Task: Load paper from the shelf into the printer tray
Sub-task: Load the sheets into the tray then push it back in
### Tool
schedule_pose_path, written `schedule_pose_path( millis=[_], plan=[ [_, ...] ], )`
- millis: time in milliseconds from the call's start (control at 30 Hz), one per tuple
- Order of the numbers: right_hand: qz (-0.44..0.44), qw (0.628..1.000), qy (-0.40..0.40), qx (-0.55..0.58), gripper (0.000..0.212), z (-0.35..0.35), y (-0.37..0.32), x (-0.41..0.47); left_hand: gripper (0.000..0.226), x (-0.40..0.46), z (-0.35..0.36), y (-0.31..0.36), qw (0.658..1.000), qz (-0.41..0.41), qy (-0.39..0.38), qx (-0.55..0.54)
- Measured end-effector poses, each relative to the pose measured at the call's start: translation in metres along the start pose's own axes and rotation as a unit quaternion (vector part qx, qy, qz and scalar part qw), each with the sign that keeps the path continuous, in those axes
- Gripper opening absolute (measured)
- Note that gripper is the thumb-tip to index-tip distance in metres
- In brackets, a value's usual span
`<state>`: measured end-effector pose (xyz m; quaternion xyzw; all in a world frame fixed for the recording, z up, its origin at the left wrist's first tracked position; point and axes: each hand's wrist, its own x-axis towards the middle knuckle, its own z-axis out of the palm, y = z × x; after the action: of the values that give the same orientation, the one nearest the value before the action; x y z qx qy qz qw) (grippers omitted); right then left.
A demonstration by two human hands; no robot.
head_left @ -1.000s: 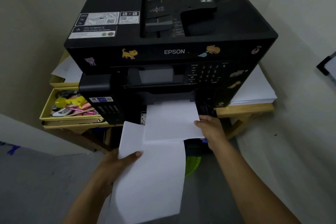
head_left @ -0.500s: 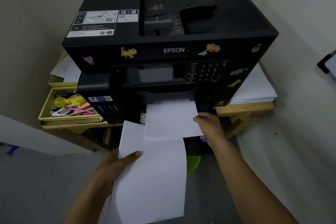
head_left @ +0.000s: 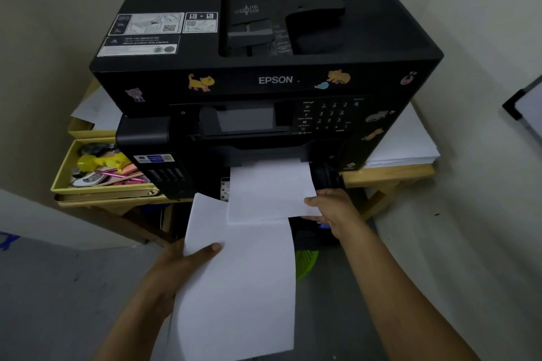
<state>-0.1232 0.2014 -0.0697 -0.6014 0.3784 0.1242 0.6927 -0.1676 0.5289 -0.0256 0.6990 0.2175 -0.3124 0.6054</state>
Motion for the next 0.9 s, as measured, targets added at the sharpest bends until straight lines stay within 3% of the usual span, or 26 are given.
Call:
schedule_pose_path(
  millis=[200,500,633,767,900],
  plan=[
    [-0.021,1.0,0.009,0.005,0.011,0.003,0.004,0.003,0.057,-0.002,0.003,0.002,1.0,-0.001,0.014,-0.001],
    [-0.05,0.998,0.02,0.027,0.012,0.011,-0.002,0.011,0.079,-0.005,0.004,0.007,1.0,0.004,0.01,-0.013],
    [-0.067,0.998,0.019,-0.01,0.017,0.009,0.003,0.01,0.048,-0.007,0.006,0.008,1.0,0.014,0.022,-0.002],
    [-0.107,0.982,0.047,-0.145,0.012,0.006,0.005,0.011,0.041,-0.012,-0.001,0.008,0.999,0.015,0.028,0.013],
    [-0.207,0.905,0.103,-0.357,0.016,0.001,0.011,0.008,0.048,-0.017,-0.01,0.006,0.999,0.016,0.016,0.027]
  ],
)
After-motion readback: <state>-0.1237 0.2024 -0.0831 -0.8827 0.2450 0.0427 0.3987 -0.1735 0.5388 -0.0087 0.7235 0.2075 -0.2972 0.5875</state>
